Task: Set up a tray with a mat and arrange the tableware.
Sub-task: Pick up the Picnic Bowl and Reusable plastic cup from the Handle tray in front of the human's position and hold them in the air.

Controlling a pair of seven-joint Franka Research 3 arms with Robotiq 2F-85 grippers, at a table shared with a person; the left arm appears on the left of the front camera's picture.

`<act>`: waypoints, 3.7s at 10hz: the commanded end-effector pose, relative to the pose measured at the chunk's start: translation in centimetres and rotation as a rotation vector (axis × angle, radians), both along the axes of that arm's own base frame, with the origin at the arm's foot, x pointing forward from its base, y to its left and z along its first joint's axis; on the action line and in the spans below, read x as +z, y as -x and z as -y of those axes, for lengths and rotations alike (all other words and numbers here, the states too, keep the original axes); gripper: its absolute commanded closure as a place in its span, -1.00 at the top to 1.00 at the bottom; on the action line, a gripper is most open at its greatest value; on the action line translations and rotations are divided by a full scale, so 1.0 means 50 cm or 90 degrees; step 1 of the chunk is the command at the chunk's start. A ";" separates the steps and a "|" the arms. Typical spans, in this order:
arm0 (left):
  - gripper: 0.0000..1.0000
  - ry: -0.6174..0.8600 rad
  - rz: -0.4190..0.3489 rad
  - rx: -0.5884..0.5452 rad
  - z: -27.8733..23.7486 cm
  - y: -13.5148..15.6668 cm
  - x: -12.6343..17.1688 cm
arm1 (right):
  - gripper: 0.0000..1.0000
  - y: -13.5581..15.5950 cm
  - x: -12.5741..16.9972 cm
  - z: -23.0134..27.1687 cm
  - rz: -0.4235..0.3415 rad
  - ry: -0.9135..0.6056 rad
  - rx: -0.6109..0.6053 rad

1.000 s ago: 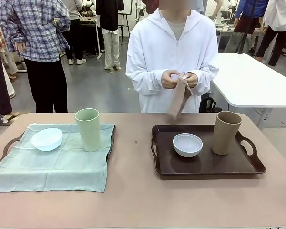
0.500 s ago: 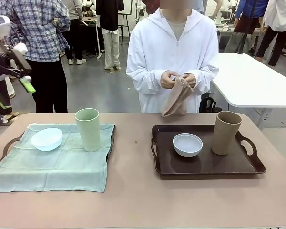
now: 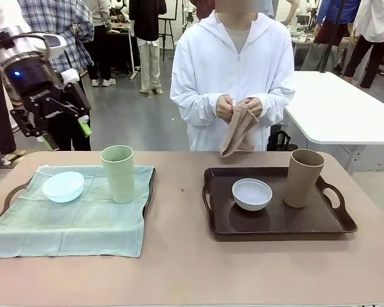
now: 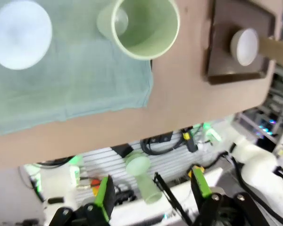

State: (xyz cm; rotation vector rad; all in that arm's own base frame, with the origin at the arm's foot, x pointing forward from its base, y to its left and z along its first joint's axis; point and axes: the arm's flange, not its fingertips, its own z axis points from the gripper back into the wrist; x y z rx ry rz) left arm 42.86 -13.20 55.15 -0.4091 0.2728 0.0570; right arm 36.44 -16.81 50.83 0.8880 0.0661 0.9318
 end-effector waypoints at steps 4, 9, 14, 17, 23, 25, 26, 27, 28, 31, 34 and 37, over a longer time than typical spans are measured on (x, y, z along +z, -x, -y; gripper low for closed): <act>0.71 -0.128 0.132 0.044 0.147 -0.023 -0.039 | 1.00 0.007 0.001 -0.006 -0.004 0.003 0.000; 0.71 -0.078 0.105 0.024 0.132 -0.027 -0.023 | 1.00 0.007 0.001 -0.006 -0.004 0.003 0.000; 0.71 -0.136 0.200 -0.130 0.396 -0.043 -0.022 | 1.00 -0.109 -0.005 0.010 0.231 -0.015 0.083; 0.71 -0.164 0.245 -0.135 0.528 -0.077 -0.040 | 1.00 -0.158 -0.030 -0.022 0.304 -0.045 0.138; 0.71 -0.180 0.279 -0.156 0.617 -0.080 -0.091 | 1.00 -0.172 -0.040 -0.038 0.339 -0.064 0.180; 0.71 -0.180 0.279 -0.156 0.617 -0.080 -0.091 | 1.00 -0.172 -0.040 -0.038 0.339 -0.064 0.180; 0.71 -0.177 0.284 -0.160 0.630 -0.079 -0.099 | 1.00 -0.171 -0.043 -0.034 0.344 -0.069 0.186; 0.71 -0.174 0.292 -0.127 0.660 -0.076 -0.115 | 1.00 -0.204 -0.051 -0.029 0.419 -0.084 0.191; 0.71 -0.190 0.304 -0.122 0.684 -0.062 -0.129 | 1.00 -0.230 -0.073 -0.026 0.485 -0.102 0.177; 0.71 -0.202 0.344 -0.074 0.693 -0.028 -0.150 | 1.00 -0.251 -0.153 -0.004 0.549 -0.124 0.121; 0.71 -0.163 0.356 -0.064 0.721 -0.029 -0.189 | 1.00 -0.277 -0.215 -0.006 0.540 -0.124 0.098; 0.71 -0.159 0.368 -0.033 0.750 -0.065 -0.208 | 1.00 -0.282 -0.263 -0.069 0.485 -0.164 0.156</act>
